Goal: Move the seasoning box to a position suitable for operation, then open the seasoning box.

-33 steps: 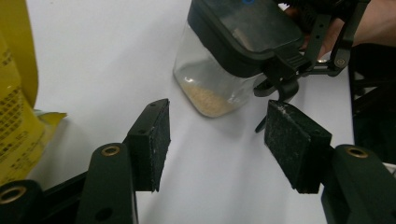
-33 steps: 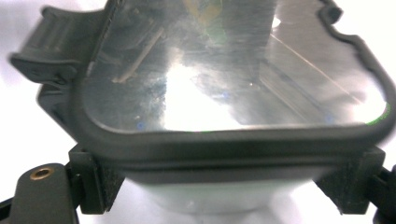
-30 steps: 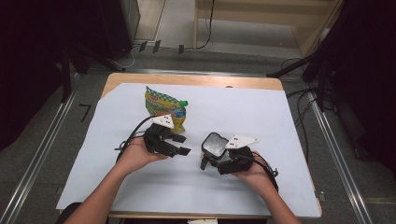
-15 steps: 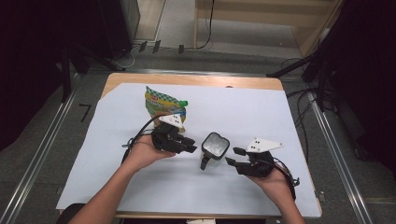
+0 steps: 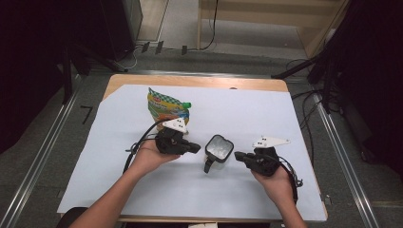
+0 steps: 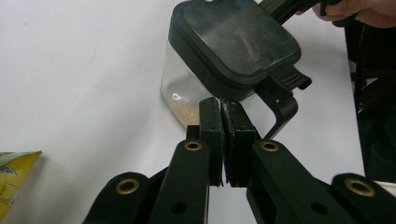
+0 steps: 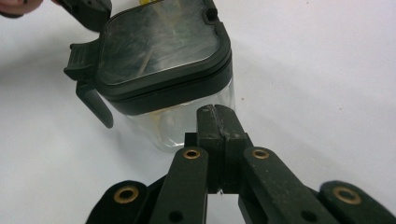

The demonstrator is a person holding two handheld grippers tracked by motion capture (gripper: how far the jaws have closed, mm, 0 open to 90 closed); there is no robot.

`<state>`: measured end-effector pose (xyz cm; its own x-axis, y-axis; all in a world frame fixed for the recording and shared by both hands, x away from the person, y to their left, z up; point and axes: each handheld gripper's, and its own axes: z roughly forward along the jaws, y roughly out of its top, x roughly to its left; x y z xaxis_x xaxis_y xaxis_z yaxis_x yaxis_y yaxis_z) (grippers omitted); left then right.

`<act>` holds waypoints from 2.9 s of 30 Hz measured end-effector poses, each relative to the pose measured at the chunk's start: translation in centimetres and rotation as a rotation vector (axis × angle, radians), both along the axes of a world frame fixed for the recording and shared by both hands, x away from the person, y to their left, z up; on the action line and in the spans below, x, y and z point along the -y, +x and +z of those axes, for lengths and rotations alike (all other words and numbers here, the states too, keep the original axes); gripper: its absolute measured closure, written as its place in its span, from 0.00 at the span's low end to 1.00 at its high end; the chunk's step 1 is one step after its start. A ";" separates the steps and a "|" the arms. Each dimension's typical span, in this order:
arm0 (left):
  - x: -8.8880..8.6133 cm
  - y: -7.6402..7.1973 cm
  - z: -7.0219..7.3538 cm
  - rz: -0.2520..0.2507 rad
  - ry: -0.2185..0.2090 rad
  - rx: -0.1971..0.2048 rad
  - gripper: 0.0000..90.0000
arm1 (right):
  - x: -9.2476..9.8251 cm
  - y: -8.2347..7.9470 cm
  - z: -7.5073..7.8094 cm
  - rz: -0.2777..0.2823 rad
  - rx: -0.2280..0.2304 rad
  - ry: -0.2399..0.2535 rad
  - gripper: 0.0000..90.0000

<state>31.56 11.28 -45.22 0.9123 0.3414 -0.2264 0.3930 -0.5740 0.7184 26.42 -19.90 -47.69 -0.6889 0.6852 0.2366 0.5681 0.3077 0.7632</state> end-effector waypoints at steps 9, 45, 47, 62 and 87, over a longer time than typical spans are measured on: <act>1.2 -0.4 -0.5 0.001 0.025 0.029 0.98 | -0.9 0.3 -0.7 0.006 -0.031 -0.030 1.00; 2.5 -1.0 -1.1 -0.080 0.000 -0.015 0.97 | -2.6 4.5 -1.7 -0.046 -0.006 -0.042 1.00; 2.2 -0.9 -1.0 -0.069 -0.011 -0.022 0.96 | -2.5 4.5 -1.6 -0.052 -0.001 -0.045 1.00; -0.1 -0.3 0.3 -0.042 -0.043 -0.013 0.68 | -1.1 -1.0 0.9 -0.018 0.014 -0.014 1.00; -0.9 0.5 0.3 -0.014 -0.058 -0.060 0.41 | -6.5 -2.7 -0.2 0.068 0.010 -0.021 1.00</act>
<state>32.03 12.18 -44.94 0.9009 0.3135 -0.3001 0.4289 -0.5375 0.7261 23.74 -13.43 -47.84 -0.7365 0.6411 0.2159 0.5378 0.3612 0.7618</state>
